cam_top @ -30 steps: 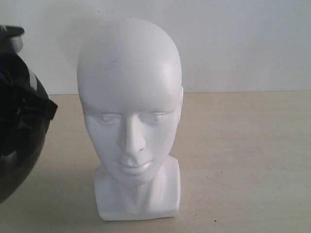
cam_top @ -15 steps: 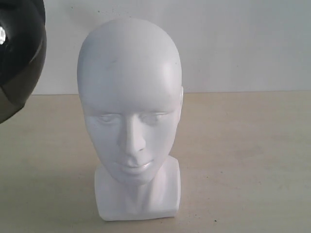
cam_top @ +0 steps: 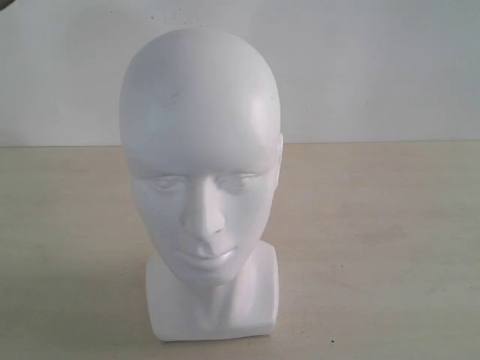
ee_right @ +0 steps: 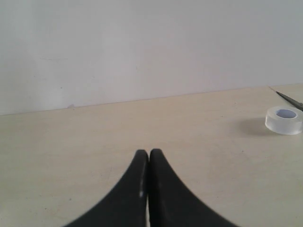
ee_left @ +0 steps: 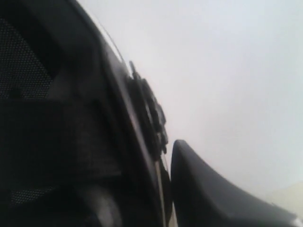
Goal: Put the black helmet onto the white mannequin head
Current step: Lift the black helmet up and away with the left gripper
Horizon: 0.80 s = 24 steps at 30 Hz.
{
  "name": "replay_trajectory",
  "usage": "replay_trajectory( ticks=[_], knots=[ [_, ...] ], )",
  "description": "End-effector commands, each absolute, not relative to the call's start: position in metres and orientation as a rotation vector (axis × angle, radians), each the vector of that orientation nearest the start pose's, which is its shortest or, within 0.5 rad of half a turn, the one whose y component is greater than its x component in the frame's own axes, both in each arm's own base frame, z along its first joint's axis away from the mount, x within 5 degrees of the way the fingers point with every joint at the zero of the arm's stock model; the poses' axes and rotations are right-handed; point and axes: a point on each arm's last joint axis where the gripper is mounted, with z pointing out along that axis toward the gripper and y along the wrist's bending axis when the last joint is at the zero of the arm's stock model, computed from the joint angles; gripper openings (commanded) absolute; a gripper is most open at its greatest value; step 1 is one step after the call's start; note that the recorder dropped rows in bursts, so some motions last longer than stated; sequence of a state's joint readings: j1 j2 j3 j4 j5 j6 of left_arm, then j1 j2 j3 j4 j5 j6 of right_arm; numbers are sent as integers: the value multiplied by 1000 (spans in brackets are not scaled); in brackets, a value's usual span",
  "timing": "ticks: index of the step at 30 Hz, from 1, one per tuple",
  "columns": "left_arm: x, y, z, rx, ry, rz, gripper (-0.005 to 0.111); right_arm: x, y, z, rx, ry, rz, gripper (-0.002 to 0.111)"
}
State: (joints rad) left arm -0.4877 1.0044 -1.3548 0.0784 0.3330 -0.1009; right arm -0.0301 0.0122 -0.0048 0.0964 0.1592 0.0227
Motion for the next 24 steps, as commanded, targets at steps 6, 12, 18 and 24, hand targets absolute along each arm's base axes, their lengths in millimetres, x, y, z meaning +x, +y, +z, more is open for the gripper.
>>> replay_trajectory(
  ticks=[6, 12, 18, 24],
  knots=[
    [152, -82, 531, 296, 993, -401, 4, 57, 0, 199, 108, 1643, 78, 0],
    [138, -78, 512, 256, 834, -477, 4, 57, 0, 199, 108, 1643, 78, 0],
    [125, -75, 496, 254, 745, -545, 4, 57, 0, 199, 108, 1643, 78, 0],
    [114, -72, 475, 240, 702, -634, 4, 57, 0, 199, 108, 1643, 78, 0]
  ],
)
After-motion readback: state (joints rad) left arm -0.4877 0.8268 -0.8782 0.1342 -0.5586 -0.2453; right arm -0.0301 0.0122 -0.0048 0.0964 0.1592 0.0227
